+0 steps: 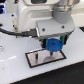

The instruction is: Insert the blue gear onto the right peg, followed by the red gear

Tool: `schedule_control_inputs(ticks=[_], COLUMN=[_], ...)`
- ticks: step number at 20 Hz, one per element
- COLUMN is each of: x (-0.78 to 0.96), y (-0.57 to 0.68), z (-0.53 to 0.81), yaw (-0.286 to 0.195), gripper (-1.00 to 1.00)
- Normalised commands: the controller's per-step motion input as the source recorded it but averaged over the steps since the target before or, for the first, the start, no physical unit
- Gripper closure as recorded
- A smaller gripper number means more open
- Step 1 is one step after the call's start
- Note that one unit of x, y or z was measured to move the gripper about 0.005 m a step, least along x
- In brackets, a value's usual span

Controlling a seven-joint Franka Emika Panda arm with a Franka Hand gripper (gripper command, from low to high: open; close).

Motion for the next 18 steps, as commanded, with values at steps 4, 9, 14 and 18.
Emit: schedule_control_inputs(ticks=[4,9,14,18], x=[0.19,0.13,0.1,0.08], y=[-0.04,0.0,0.01,0.0], z=[-0.07,-0.12,-0.07,-0.04], yaw=[0.0,0.0,0.0,0.0], gripper=[1.0,1.0,1.0,1.0])
